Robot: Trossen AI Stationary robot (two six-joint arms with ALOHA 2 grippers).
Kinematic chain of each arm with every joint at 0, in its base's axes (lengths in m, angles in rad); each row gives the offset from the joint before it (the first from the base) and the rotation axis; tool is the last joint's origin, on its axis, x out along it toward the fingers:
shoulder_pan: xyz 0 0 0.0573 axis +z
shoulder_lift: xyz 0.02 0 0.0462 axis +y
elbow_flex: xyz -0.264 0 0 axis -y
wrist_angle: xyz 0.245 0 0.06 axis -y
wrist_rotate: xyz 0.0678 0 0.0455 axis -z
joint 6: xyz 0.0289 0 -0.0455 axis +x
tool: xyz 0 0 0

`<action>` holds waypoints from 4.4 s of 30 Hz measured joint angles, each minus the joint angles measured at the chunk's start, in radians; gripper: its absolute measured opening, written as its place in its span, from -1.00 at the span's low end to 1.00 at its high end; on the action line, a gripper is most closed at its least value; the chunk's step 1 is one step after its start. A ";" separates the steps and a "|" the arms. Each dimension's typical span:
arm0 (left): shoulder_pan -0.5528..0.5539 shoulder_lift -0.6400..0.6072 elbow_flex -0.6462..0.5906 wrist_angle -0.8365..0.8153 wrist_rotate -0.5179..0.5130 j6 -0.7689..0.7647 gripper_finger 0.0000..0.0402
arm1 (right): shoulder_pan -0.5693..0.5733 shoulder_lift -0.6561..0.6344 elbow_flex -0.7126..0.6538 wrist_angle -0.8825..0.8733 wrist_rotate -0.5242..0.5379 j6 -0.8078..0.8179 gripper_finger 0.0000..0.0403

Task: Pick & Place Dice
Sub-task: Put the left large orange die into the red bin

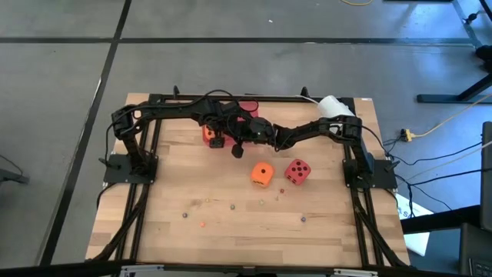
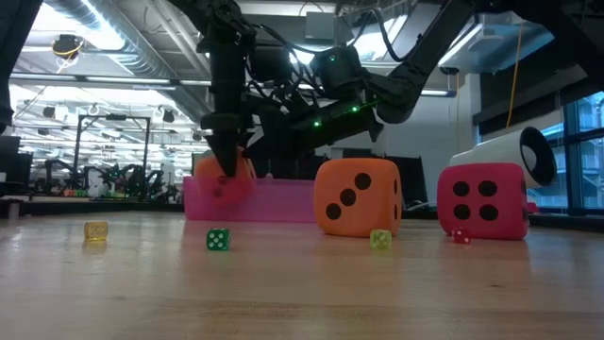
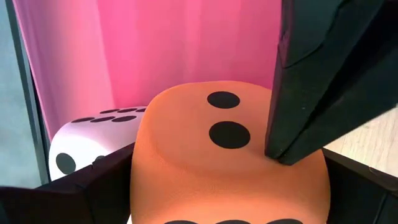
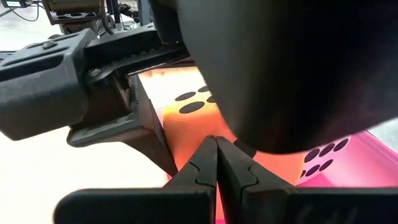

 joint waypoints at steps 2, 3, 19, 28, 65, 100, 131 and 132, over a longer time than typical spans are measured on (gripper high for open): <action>0.000 0.000 0.000 0.000 0.000 0.030 0.95 | 0.000 0.000 0.000 0.000 0.000 0.000 -1.00; 0.000 0.000 0.000 0.000 0.000 0.035 0.95 | 0.001 0.000 0.000 0.000 0.000 0.000 -1.00; 0.000 0.000 0.000 0.000 0.000 -0.023 0.95 | 0.000 0.000 0.000 0.000 0.000 0.000 -1.00; 0.000 0.000 0.000 0.000 0.009 -0.026 0.95 | 0.000 0.000 0.000 0.000 0.002 0.000 -0.98; 0.007 0.000 0.000 -0.006 -0.065 -0.123 0.98 | 0.000 0.000 0.000 0.000 0.003 0.000 -0.82; 0.015 0.000 0.000 -0.009 0.016 0.010 0.99 | 0.000 0.000 0.000 0.000 0.004 0.000 -0.82; 0.016 -0.039 -0.004 0.030 0.087 -0.101 0.99 | -0.019 -0.004 0.002 -0.002 0.009 0.000 -0.82; 0.016 -0.048 -0.004 0.029 0.082 -0.100 0.99 | -0.019 -0.005 0.002 -0.002 0.010 0.001 -0.82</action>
